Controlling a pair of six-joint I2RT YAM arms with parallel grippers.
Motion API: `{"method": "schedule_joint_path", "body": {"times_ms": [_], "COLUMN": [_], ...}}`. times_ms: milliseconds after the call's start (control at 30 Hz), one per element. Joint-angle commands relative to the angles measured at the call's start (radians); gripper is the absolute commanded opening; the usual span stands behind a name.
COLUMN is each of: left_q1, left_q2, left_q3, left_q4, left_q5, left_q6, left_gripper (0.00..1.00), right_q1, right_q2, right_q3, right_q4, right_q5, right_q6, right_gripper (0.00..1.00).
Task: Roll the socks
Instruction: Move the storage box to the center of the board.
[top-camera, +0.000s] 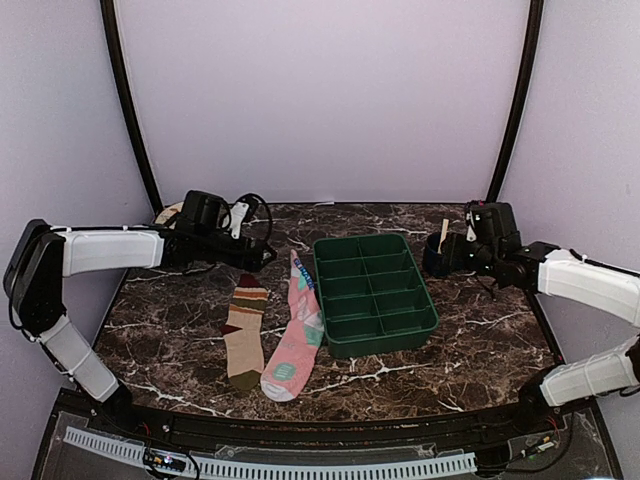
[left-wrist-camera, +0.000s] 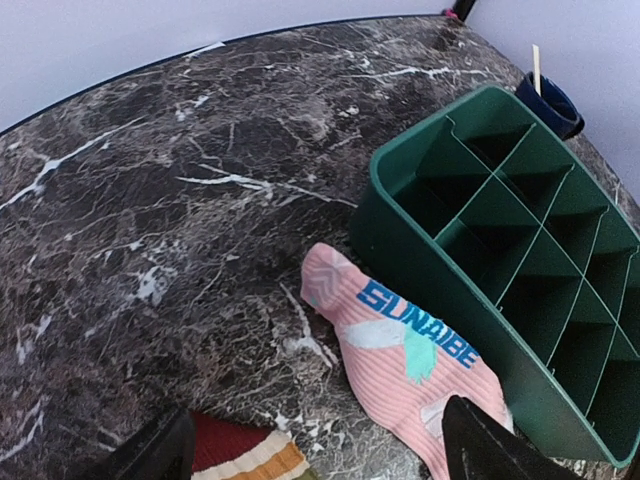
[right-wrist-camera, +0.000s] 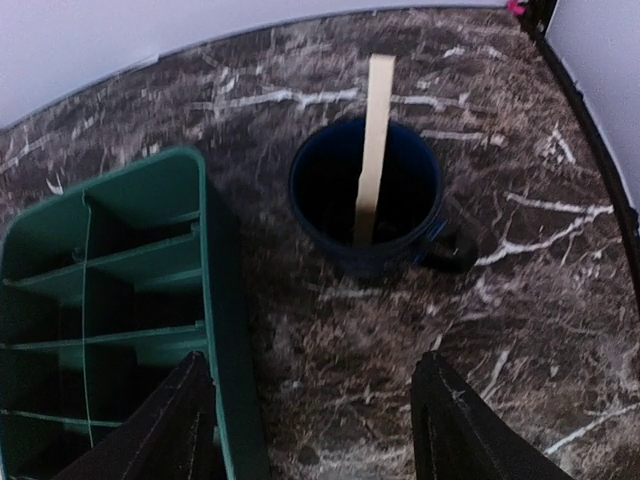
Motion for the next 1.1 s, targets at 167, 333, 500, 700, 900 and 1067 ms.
{"method": "schedule_joint_path", "body": {"times_ms": [167,333,500,700,900,1067], "left_q1": [-0.061,-0.075,-0.077,-0.078,-0.077,-0.077], "left_q2": [0.146,0.187,0.201,0.204,0.212,0.215], "left_q3": [0.153,0.176,0.175,0.176,0.177,0.175], "left_q4": [-0.075,-0.075,-0.07,-0.071,-0.079,-0.078], "left_q5": [0.081,0.1,0.104,0.093,0.08,0.061], "left_q6": [0.043,0.036,0.029,0.033,0.034,0.022], "left_gripper": [0.82,0.79,0.78,0.77,0.75,0.73], "right_q1": [0.169,0.191,0.197,0.197,0.197,0.194], "right_q2": [0.14,0.207,0.276,0.334,0.385,0.434], "right_q3": [0.103,0.122,0.163,0.197,0.226,0.249], "right_q4": [-0.215,-0.227,-0.268,-0.294,-0.311,-0.322], "right_q5": [0.009,-0.036,-0.046,-0.05,-0.064,-0.08], "right_q6": [0.122,0.144,0.147,0.151,0.14,0.136], "right_gripper": [0.59,0.56,0.52,0.48,0.3,0.18]}}
